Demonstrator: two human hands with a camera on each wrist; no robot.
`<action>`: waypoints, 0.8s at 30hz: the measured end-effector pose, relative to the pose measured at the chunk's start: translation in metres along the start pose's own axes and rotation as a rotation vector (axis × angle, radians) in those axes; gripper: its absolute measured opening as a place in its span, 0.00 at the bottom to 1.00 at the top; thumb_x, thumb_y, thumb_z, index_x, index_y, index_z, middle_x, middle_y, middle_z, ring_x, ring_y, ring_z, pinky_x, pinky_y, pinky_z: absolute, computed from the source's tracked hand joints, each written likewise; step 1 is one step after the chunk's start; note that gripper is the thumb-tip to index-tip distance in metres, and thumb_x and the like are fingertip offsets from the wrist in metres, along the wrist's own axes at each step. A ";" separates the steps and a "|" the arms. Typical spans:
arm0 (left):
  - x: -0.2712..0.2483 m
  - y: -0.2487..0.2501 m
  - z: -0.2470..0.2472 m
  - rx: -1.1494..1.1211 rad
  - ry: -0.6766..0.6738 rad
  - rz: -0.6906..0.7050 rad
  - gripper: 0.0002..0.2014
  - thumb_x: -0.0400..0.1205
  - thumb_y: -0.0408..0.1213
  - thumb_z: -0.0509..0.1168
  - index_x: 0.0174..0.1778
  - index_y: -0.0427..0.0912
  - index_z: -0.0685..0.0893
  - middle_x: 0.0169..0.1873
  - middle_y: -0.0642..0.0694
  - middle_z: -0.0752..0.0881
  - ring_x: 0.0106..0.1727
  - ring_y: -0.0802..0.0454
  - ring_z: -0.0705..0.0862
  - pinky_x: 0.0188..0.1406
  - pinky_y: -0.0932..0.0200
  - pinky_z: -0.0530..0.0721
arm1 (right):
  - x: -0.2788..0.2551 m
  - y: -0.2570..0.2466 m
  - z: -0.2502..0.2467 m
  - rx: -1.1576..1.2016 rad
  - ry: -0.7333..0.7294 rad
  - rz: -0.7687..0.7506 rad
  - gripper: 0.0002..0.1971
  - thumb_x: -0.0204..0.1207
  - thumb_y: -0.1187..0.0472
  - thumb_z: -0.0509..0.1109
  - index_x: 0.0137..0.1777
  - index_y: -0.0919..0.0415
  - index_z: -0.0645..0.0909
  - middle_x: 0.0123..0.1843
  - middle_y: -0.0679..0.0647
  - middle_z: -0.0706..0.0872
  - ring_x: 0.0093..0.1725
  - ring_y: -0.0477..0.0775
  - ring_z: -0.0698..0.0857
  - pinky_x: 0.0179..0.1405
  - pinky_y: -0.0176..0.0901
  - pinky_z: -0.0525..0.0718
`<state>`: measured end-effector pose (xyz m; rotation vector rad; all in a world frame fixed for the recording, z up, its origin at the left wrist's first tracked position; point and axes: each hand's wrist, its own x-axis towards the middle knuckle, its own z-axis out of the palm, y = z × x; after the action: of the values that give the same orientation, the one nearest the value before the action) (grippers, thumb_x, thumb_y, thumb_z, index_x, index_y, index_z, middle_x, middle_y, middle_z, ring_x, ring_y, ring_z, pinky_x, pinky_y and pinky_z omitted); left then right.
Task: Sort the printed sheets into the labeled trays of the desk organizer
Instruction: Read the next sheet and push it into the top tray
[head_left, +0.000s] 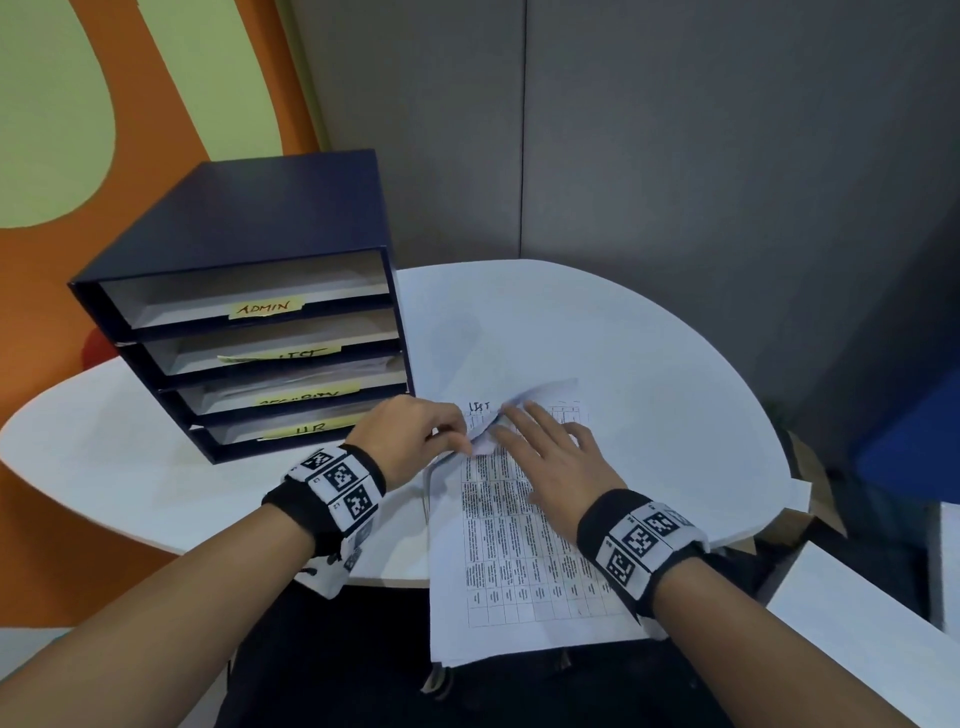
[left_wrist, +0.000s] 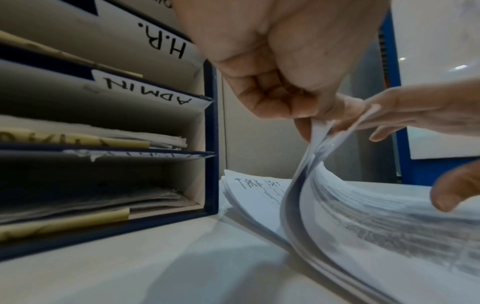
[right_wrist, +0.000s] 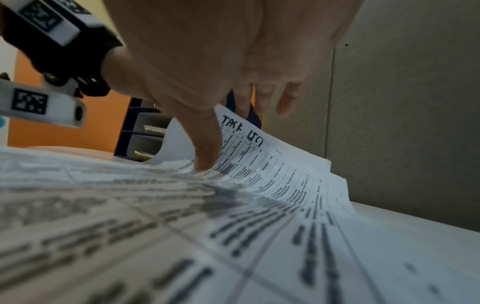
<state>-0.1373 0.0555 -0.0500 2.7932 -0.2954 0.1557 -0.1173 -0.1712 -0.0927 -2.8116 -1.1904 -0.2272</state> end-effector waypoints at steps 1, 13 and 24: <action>0.000 -0.001 0.000 -0.034 0.013 -0.023 0.11 0.79 0.57 0.69 0.40 0.55 0.88 0.29 0.61 0.83 0.33 0.60 0.80 0.34 0.58 0.78 | 0.000 0.002 0.003 0.008 0.026 -0.007 0.45 0.55 0.65 0.84 0.73 0.52 0.67 0.78 0.55 0.74 0.77 0.58 0.73 0.63 0.56 0.78; 0.000 -0.006 -0.001 -0.143 0.022 -0.092 0.03 0.82 0.44 0.72 0.43 0.53 0.86 0.32 0.65 0.85 0.30 0.64 0.86 0.37 0.56 0.88 | 0.004 -0.001 0.003 0.092 0.181 -0.012 0.22 0.59 0.73 0.77 0.49 0.51 0.79 0.66 0.49 0.84 0.67 0.55 0.82 0.57 0.52 0.80; -0.018 0.031 -0.004 -0.011 -0.090 0.037 0.37 0.76 0.76 0.54 0.76 0.58 0.73 0.68 0.54 0.81 0.66 0.55 0.81 0.62 0.55 0.80 | 0.019 -0.010 -0.053 0.200 0.555 0.048 0.16 0.64 0.72 0.72 0.51 0.58 0.82 0.58 0.52 0.87 0.56 0.56 0.86 0.50 0.48 0.77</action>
<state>-0.1621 0.0320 -0.0390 2.7898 -0.3682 0.0372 -0.1167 -0.1576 -0.0367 -2.3648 -0.9499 -0.7746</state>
